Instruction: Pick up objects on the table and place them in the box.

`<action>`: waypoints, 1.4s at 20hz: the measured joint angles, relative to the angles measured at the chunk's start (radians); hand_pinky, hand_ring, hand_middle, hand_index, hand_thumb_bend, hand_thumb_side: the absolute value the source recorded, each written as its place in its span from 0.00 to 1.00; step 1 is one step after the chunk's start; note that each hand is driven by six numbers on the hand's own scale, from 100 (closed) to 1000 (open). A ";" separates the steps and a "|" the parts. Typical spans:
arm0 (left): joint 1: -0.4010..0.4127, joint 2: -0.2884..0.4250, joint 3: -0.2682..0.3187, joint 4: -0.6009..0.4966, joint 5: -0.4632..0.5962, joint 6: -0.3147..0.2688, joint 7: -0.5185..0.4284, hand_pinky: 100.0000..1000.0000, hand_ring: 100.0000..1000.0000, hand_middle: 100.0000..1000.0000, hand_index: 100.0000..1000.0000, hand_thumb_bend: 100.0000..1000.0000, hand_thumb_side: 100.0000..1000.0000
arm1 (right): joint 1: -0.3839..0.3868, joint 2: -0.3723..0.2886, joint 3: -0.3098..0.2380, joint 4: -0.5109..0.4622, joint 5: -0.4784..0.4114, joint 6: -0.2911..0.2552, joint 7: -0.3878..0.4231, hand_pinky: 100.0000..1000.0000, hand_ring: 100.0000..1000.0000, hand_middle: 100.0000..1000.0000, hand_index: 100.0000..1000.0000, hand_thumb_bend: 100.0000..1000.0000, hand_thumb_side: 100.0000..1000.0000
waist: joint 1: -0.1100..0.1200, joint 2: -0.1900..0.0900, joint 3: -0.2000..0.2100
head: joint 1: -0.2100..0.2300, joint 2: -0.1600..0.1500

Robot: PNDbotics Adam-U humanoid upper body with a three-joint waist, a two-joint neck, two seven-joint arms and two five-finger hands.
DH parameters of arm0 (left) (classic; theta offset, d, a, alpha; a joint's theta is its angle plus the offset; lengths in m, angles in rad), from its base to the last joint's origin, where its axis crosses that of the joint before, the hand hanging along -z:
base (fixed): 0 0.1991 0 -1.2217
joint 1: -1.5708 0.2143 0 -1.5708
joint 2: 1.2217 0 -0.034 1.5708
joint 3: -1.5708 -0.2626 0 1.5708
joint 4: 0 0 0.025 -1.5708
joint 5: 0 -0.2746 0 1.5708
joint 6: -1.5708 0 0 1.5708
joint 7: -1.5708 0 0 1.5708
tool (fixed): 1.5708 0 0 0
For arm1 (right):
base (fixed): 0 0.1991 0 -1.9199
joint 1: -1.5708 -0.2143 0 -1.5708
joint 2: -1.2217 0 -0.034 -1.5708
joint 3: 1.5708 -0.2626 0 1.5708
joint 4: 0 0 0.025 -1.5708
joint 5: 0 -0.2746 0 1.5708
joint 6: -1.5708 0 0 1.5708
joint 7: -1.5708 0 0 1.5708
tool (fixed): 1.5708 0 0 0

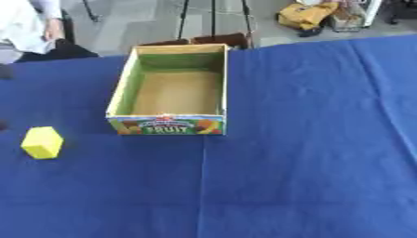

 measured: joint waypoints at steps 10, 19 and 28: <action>-0.069 -0.006 -0.092 0.180 -0.016 -0.002 -0.058 0.87 1.00 1.00 1.00 0.58 0.72 | 0.000 0.000 0.001 0.000 -0.010 -0.001 0.011 0.63 0.66 0.55 0.77 0.00 1.00 | 0.005 0.000 -0.018 | 0.012 -0.008; -0.114 -0.051 -0.159 0.322 0.003 0.002 -0.062 0.82 0.99 1.00 1.00 0.43 0.63 | -0.001 0.000 0.006 0.000 -0.018 -0.004 0.021 0.63 0.66 0.54 0.76 0.00 1.00 | 0.006 0.001 -0.033 | 0.022 -0.014; -0.149 -0.096 -0.170 0.413 -0.035 0.002 -0.062 0.85 1.00 1.00 1.00 0.35 0.60 | -0.001 0.000 0.006 0.000 -0.024 -0.008 0.026 0.64 0.66 0.53 0.75 0.00 1.00 | 0.006 0.013 -0.040 | 0.031 -0.025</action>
